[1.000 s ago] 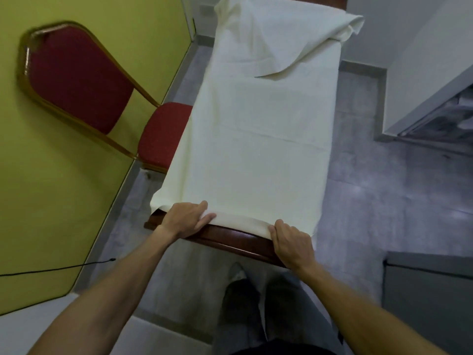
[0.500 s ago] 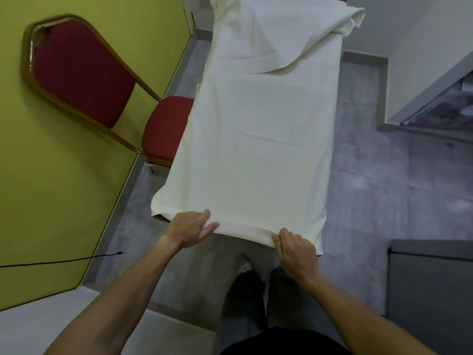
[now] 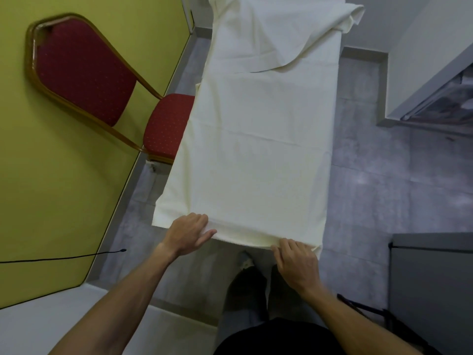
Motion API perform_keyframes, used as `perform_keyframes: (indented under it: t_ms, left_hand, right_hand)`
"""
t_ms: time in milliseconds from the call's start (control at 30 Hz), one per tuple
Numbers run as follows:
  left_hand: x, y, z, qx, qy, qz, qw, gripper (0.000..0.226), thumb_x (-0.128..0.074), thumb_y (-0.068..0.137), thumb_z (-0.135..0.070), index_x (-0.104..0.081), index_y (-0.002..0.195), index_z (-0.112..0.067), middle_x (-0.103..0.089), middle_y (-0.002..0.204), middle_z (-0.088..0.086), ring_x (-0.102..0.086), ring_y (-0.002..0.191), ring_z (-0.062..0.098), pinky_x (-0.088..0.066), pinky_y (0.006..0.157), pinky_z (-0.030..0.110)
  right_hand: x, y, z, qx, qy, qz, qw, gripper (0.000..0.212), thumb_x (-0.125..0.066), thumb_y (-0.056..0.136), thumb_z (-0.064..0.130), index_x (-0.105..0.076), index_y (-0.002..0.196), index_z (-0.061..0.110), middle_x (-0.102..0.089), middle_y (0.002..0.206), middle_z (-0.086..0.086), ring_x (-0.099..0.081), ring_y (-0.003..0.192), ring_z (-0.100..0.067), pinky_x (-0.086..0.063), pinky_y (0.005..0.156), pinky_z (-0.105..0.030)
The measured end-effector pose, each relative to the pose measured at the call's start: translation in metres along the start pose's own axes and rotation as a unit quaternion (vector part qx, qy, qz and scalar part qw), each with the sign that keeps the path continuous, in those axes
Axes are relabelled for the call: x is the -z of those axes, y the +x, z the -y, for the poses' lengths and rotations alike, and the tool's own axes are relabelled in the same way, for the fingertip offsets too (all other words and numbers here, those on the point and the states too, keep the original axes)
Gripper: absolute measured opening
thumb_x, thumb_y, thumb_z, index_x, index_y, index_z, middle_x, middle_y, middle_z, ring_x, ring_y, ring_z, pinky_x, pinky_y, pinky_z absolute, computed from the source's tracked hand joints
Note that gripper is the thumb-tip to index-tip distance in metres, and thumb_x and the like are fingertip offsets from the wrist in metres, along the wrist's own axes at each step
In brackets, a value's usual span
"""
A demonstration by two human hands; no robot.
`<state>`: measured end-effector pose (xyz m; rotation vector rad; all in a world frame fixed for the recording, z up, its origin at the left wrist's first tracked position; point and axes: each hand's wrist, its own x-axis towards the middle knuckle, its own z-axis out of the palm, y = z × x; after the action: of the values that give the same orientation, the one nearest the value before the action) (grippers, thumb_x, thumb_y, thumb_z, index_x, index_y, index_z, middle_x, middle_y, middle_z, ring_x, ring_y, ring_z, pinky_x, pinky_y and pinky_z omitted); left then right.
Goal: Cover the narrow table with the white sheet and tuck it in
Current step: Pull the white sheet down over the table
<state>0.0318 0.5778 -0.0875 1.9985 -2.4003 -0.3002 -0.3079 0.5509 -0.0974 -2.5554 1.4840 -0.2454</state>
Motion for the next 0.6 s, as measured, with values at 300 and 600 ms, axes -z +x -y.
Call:
perform_keyframes:
  t_ms: [300, 600]
  left_hand:
    - [0.021, 0.001, 0.022, 0.005, -0.005, -0.003, 1.0, 0.045, -0.033, 0.097, -0.056, -0.051, 0.079, -0.019, -0.053, 0.068, -0.004, -0.048, 0.055, 0.013, -0.035, 0.046, 0.024]
    - [0.051, 0.098, 0.066, 0.001, 0.039, -0.053, 0.998, 0.042, -0.058, 0.092, -0.044, -0.057, 0.117, -0.01, -0.063, 0.109, 0.008, -0.061, 0.093, 0.023, -0.053, 0.076, 0.035]
  right_hand:
    - [0.009, 0.007, 0.007, -0.052, 0.031, 0.0, 0.998, 0.031, -0.041, 0.098, 0.036, -0.059, 0.08, 0.019, -0.058, 0.068, 0.001, -0.049, 0.057, -0.015, -0.037, 0.054, -0.026]
    - [0.021, 0.114, -0.026, -0.143, -0.005, -0.059, 0.988, 0.034, -0.052, 0.093, 0.037, -0.062, 0.112, 0.011, -0.065, 0.101, -0.01, -0.058, 0.087, -0.029, -0.047, 0.074, -0.041]
